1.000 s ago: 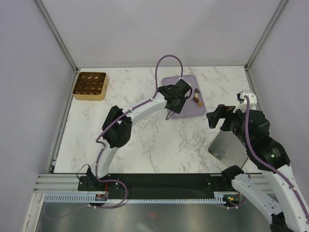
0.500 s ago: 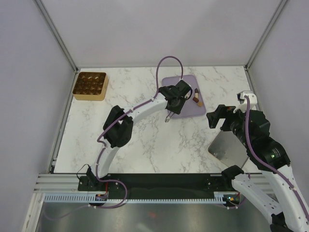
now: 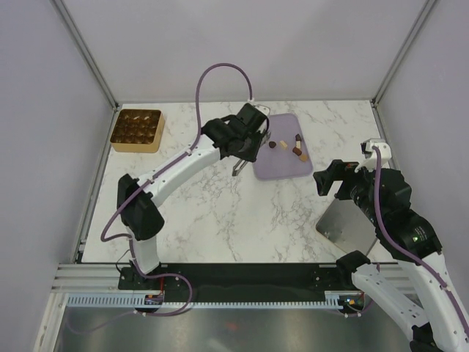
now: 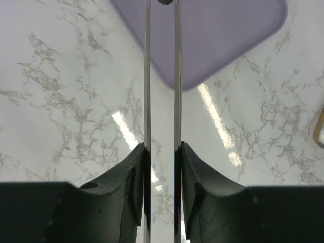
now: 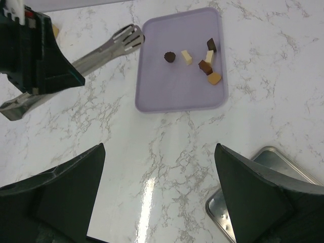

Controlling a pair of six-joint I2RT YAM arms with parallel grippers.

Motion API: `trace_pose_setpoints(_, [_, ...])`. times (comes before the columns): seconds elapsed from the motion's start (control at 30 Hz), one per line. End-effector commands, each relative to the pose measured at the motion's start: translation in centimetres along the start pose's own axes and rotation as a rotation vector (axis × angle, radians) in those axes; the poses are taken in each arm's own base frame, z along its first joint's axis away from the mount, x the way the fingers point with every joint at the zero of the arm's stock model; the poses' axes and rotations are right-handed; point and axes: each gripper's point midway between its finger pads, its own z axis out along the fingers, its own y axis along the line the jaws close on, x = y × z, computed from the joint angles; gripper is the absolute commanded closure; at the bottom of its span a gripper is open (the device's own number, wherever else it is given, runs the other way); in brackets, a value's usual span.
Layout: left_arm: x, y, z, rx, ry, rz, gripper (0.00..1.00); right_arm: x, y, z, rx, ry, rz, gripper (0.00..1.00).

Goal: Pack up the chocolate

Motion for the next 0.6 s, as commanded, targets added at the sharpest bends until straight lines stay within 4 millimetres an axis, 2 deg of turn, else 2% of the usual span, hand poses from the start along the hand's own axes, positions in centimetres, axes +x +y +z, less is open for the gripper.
trace_pose_setpoints(0.0, [-1.9, 5.3, -2.9, -0.076, -0.042, -0.101, 0.66, -0.6, 0.7, -0.2, -0.033, -0.018, 0.015, 0.02])
trace_pose_setpoints(0.03, [-2.2, 6.7, -3.2, -0.092, -0.048, -0.121, 0.66, -0.7, 0.8, -0.2, -0.035, -0.02, 0.015, 0.02])
trace_pose_setpoints(0.07, [-2.9, 9.8, -3.9, -0.131, -0.067, -0.162, 0.66, -0.5, 0.8, 0.0, -0.036, -0.014, 0.011, 0.02])
trace_pose_setpoints(0.1, [-3.1, 11.3, -4.3, -0.146, -0.074, -0.182, 0.66, -0.3, 0.7, 0.0, -0.035, -0.011, 0.013, 0.02])
trace_pose_setpoints(0.13, [-3.4, 14.5, -4.7, -0.189, -0.084, -0.23, 0.66, -0.3, 0.8, 0.1, -0.039, -0.013, 0.013, 0.02])
trace_pose_setpoints(0.2, [-3.7, 17.9, -5.4, -0.228, -0.097, -0.267, 0.66, 0.0, 0.8, 0.3, -0.039, -0.009, 0.014, 0.02])
trace_pose_setpoints(0.23, [-3.7, 19.3, -5.6, -0.24, -0.102, -0.288, 0.66, -0.1, 0.9, 0.4, -0.045, -0.017, 0.015, 0.02])
trace_pose_setpoints(0.27, [-3.4, 22.4, -6.1, -0.283, -0.106, -0.335, 0.66, 0.0, 1.0, 0.6, -0.049, -0.009, 0.014, 0.02])
trace_pose_setpoints(0.3, [-3.4, 23.8, -6.4, -0.302, -0.11, -0.356, 0.66, 0.1, 1.1, 0.7, -0.054, -0.005, 0.014, 0.02])
trace_pose_setpoints(0.33, [-3.0, 26.3, -6.8, -0.33, -0.114, -0.4, 0.66, 0.1, 1.2, 1.0, -0.057, -0.001, 0.015, 0.02])
trace_pose_setpoints(0.43, [-2.1, 29.7, -7.1, -0.361, -0.106, -0.453, 0.66, 0.2, 1.5, 1.4, -0.071, 0.002, 0.019, 0.02])
trace_pose_setpoints(0.47, [-1.5, 31.9, -7.6, -0.396, -0.107, -0.484, 0.66, 0.3, 1.6, 1.6, -0.075, 0.005, 0.018, 0.02])
trace_pose_setpoints(0.53, [-0.3, 34.7, -7.7, -0.434, -0.094, -0.529, 0.66, 0.5, 1.7, 1.9, -0.078, 0.007, 0.021, 0.02])
trace_pose_setpoints(0.57, [-0.2, 35.1, -7.6, -0.44, -0.093, -0.531, 0.66, 0.6, 1.7, 2.1, -0.076, 0.01, 0.02, 0.02])
